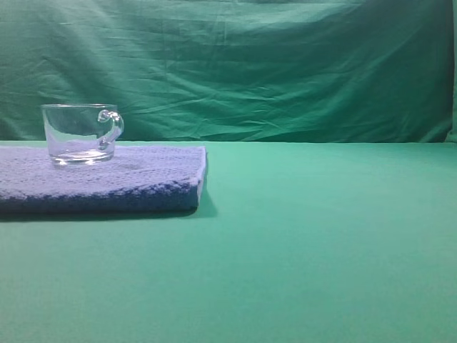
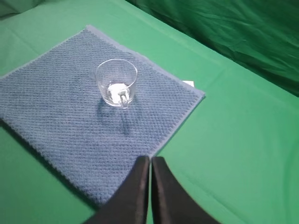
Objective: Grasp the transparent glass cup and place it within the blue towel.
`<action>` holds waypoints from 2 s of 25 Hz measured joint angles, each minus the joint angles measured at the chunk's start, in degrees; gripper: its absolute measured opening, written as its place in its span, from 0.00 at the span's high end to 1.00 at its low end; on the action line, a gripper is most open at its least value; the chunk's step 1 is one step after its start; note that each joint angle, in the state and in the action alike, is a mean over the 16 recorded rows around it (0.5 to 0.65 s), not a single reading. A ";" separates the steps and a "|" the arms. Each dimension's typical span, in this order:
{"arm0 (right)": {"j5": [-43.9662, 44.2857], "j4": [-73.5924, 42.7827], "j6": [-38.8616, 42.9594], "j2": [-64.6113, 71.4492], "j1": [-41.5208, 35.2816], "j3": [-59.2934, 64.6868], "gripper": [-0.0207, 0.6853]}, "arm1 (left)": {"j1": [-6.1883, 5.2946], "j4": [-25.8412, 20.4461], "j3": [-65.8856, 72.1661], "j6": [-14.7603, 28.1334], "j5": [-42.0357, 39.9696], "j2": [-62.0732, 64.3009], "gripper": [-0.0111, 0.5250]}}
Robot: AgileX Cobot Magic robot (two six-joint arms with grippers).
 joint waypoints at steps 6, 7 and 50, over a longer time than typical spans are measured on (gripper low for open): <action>-0.49 -0.21 1.69 -7.24 0.00 6.75 0.97 | 0.00 0.00 0.00 0.00 0.00 0.00 0.98; -0.30 -0.26 1.89 -8.01 0.00 7.26 0.97 | 0.00 0.00 0.00 0.00 0.00 0.00 0.98; -14.97 -4.26 3.61 -51.61 -39.58 51.79 0.90 | 0.00 0.00 0.00 0.00 0.00 0.00 0.98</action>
